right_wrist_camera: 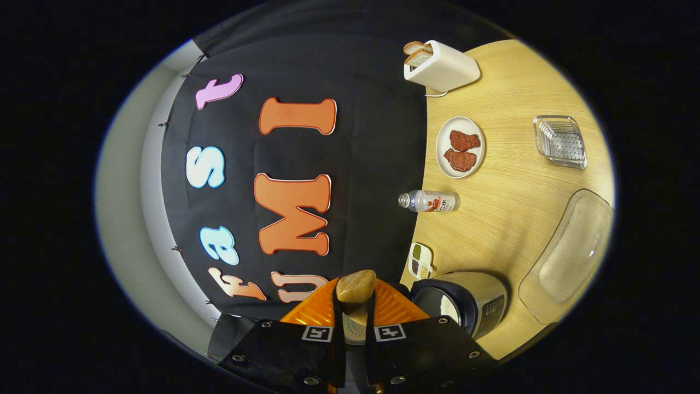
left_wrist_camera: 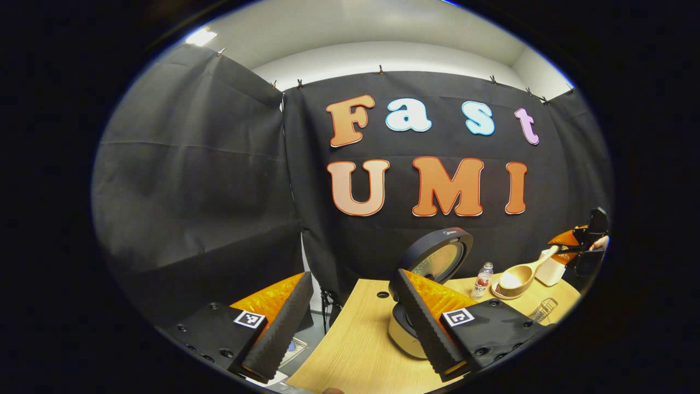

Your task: Close the left gripper, press the button to open the rice cooker; take a wooden spoon from the chopstick holder with the right hand, scoop a spoonful of rice and pour it into the rice cooker, then put the wooden spoon back into the chopstick holder.

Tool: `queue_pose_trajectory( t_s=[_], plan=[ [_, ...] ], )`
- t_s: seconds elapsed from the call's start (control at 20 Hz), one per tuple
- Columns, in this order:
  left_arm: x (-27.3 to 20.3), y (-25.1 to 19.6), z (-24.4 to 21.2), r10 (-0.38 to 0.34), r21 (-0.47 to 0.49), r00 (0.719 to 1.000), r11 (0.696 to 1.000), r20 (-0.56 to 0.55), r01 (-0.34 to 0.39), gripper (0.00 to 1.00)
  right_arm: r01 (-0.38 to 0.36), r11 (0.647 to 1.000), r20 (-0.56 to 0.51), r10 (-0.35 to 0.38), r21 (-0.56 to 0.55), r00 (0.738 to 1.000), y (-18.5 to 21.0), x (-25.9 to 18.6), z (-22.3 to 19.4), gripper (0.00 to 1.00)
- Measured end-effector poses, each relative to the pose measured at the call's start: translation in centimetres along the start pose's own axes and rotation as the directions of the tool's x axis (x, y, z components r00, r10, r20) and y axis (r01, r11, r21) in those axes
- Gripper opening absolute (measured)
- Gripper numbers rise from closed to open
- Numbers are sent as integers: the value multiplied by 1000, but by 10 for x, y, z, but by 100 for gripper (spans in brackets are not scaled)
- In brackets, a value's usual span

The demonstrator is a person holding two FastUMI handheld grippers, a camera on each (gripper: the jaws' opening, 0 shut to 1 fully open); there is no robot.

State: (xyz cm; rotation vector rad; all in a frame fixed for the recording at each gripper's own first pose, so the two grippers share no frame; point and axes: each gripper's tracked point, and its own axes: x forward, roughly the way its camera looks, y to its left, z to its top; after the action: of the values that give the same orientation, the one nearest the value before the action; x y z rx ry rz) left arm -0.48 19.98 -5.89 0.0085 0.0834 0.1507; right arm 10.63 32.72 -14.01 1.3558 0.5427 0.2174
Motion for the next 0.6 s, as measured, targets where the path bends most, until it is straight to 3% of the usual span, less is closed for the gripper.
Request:
queue_pose_trajectory(
  t_s=[0.6],
  plan=[
    [5, 21, -9, 7, -19, 1000, 1000, -23, -8, 100, -28, 981, -37, 22, -193, 999, 31, 64, -51, 14]
  ],
)
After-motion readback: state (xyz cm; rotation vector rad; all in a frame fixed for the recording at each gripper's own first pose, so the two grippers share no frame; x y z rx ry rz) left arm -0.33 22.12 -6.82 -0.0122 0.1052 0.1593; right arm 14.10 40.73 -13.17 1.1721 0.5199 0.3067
